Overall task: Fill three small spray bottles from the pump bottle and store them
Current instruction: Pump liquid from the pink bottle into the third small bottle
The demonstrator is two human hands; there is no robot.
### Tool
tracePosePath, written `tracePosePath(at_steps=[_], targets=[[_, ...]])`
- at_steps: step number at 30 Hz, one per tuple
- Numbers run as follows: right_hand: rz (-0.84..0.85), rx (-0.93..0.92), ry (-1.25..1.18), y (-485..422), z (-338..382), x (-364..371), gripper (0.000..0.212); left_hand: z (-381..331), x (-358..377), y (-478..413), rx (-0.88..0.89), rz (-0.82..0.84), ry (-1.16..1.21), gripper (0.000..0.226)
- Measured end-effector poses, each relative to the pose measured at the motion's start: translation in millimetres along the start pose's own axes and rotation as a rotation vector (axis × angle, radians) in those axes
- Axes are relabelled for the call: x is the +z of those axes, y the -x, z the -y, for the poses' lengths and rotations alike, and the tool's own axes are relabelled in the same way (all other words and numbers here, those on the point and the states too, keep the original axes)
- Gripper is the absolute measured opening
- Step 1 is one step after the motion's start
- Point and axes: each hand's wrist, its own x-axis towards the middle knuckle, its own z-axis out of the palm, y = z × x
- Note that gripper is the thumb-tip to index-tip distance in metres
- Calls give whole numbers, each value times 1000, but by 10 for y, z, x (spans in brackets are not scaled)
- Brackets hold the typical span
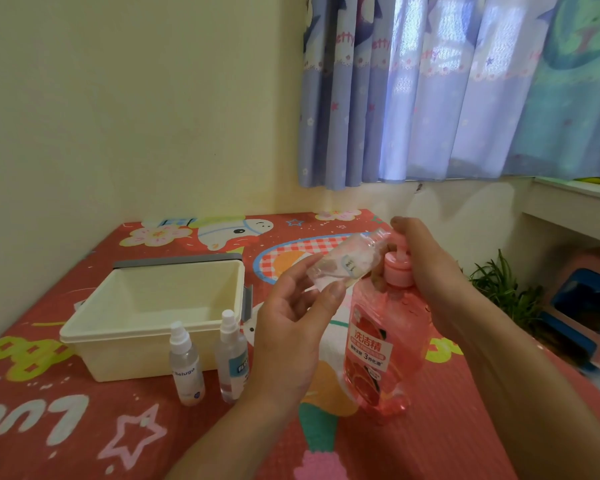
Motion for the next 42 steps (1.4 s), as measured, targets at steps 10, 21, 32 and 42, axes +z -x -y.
tracePosePath(at_steps=[10, 21, 32, 42], targets=[[7, -4, -15, -5, -17, -10, 57, -9, -1, 8, 1, 3, -9, 50], [11, -15, -12, -18, -30, -17, 64, -16, 10, 8, 1, 7, -22, 47], [19, -9, -10, -6, -22, -18, 65, -11, -1, 15, -4, 6, -29, 47], [20, -6, -25, -10, -30, -14, 64, -29, 6, 15, 1, 9, -25, 49]])
